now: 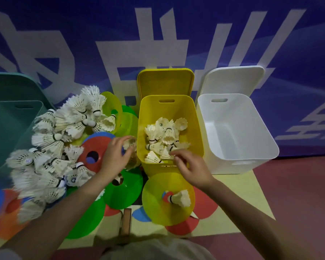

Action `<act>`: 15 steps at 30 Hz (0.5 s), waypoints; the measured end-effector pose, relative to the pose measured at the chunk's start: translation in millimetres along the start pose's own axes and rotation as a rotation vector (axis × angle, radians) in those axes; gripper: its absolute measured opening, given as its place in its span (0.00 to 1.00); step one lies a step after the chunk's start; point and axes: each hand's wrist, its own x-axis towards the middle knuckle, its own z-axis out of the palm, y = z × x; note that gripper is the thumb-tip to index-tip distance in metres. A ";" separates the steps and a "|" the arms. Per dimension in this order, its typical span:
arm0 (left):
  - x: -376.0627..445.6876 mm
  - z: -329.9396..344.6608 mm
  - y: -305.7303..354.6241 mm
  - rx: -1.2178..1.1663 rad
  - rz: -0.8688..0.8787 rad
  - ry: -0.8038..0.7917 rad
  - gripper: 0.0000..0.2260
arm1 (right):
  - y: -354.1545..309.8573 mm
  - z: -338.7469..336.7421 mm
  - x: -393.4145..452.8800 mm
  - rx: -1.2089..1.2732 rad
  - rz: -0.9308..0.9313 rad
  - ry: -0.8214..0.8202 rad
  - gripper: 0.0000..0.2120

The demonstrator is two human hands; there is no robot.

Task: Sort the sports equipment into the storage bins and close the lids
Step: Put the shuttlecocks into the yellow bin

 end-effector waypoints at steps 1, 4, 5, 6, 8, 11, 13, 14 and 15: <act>-1.8 0.8 -7.8 0.022 -0.030 -0.007 0.18 | 1.0 9.9 -9.8 -0.018 0.012 -0.075 0.14; -8.5 0.6 -31.0 0.066 -0.070 -0.028 0.18 | 18.4 41.9 -35.1 -0.193 0.071 -0.332 0.18; -12.0 -2.0 -37.3 0.070 -0.072 -0.034 0.18 | 27.7 51.6 -41.3 -0.316 0.113 -0.433 0.20; -16.5 -5.6 -43.4 0.070 -0.069 -0.038 0.18 | 34.8 59.1 -46.7 -0.472 0.180 -0.546 0.22; -28.8 -17.0 -54.9 0.075 -0.059 -0.067 0.17 | 43.7 71.9 -56.7 -0.738 0.277 -0.740 0.27; -49.0 -40.1 -74.9 0.143 0.025 -0.154 0.15 | 42.6 85.2 -64.2 -0.912 0.301 -0.818 0.23; -57.5 -57.5 -87.3 0.187 0.073 -0.175 0.17 | 38.3 88.9 -62.3 -0.933 0.301 -0.786 0.20; -60.5 -65.5 -92.6 0.195 0.086 -0.155 0.18 | 34.3 89.1 -60.1 -0.918 0.320 -0.764 0.19; -62.8 -72.9 -97.3 0.195 0.087 -0.127 0.17 | 29.7 89.5 -57.1 -0.885 0.342 -0.728 0.19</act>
